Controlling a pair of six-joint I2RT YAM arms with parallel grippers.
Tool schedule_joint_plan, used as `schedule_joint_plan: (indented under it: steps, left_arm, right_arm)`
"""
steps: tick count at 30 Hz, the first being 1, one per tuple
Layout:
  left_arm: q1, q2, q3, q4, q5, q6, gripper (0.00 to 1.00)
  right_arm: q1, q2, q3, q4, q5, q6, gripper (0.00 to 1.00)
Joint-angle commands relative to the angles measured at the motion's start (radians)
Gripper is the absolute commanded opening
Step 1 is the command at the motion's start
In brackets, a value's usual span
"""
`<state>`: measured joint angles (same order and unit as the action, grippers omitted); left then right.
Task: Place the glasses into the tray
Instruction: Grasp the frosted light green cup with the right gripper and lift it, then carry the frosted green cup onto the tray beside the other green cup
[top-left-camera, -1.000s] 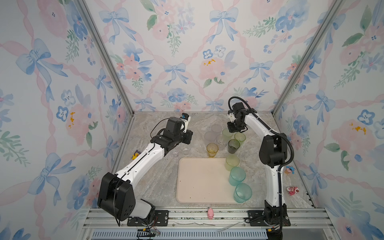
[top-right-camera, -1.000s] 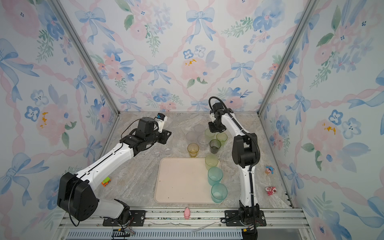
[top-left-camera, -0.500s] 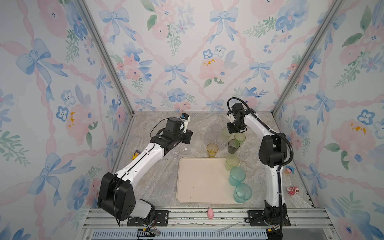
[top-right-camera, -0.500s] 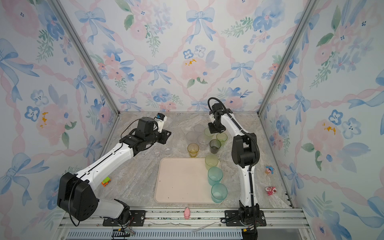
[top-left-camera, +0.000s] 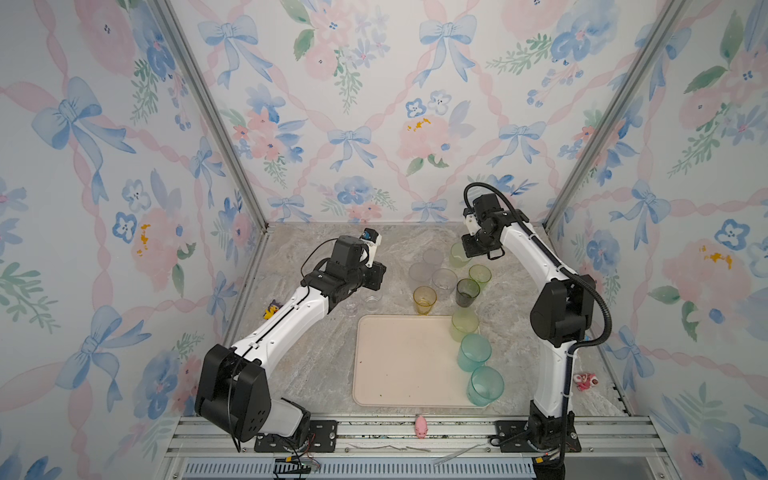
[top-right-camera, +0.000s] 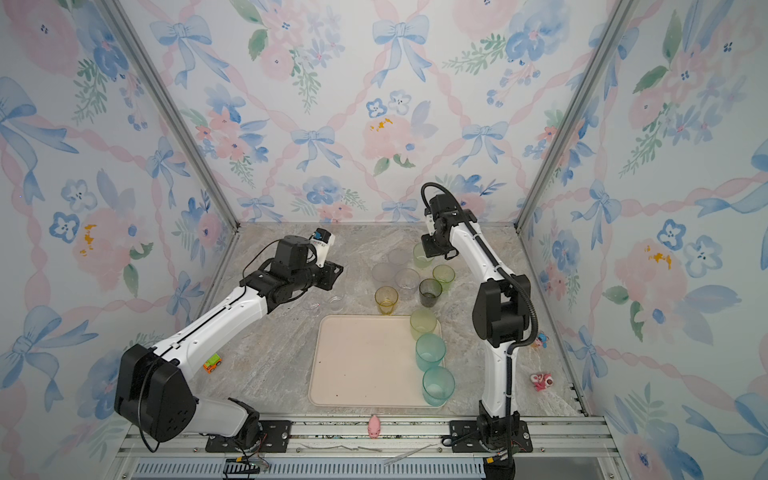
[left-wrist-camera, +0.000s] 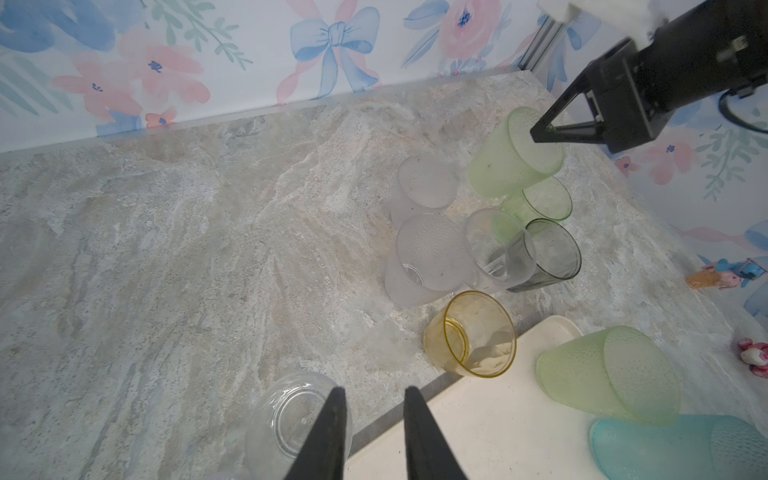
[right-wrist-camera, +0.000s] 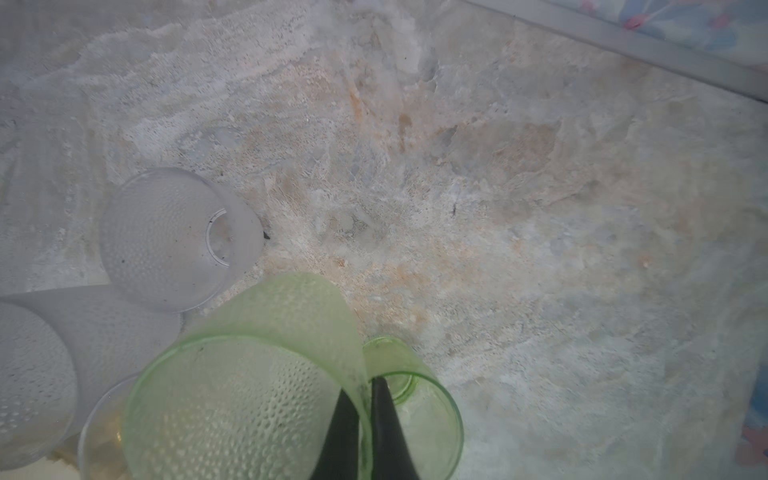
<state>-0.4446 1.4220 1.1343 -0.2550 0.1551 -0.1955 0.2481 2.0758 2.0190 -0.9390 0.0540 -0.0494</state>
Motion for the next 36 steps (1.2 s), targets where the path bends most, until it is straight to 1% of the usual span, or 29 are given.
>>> schedule_joint_plan:
  steps: [1,5,8,11,13,19,23,27,32,36]
  left_arm:
    - [-0.004,-0.028,-0.023,0.011,0.016,0.001,0.27]
    - [-0.020,-0.048,-0.040,0.004,0.004,0.002,0.26]
    - [-0.035,-0.059,-0.056,-0.003,-0.005,-0.001,0.27]
    - [-0.045,-0.063,-0.067,-0.007,-0.003,-0.004,0.26]
    - [-0.051,-0.063,-0.071,-0.010,-0.002,-0.004,0.26]
    - [-0.062,-0.076,-0.068,-0.022,-0.005,-0.004,0.26]
    - [-0.063,-0.095,-0.063,-0.035,-0.018,-0.002,0.26]
    - [-0.066,-0.113,-0.059,-0.041,-0.020,-0.010,0.26]
    - [-0.074,-0.122,-0.061,-0.059,-0.025,-0.013,0.27]
    - [-0.080,-0.123,-0.064,-0.069,-0.032,-0.015,0.26]
  right_arm:
    - [0.006,-0.090,-0.019,-0.001,0.041,0.011,0.00]
    - [0.020,-0.220,-0.043,-0.018,0.018,0.025,0.00]
    - [0.073,-0.334,-0.092,-0.043,-0.006,0.024,0.00]
    - [0.157,-0.416,-0.157,-0.089,0.000,0.016,0.00]
    - [0.228,-0.496,-0.220,-0.111,0.014,0.016,0.00]
    - [0.422,-0.625,-0.410,-0.145,0.071,0.060,0.00]
    - [0.505,-0.657,-0.490,-0.141,0.093,0.102,0.00]
    - [0.555,-0.639,-0.540,-0.129,0.110,0.116,0.00]
    - [0.574,-0.594,-0.592,-0.089,0.100,0.122,0.00]
    - [0.580,-0.557,-0.629,-0.027,0.069,0.127,0.00]
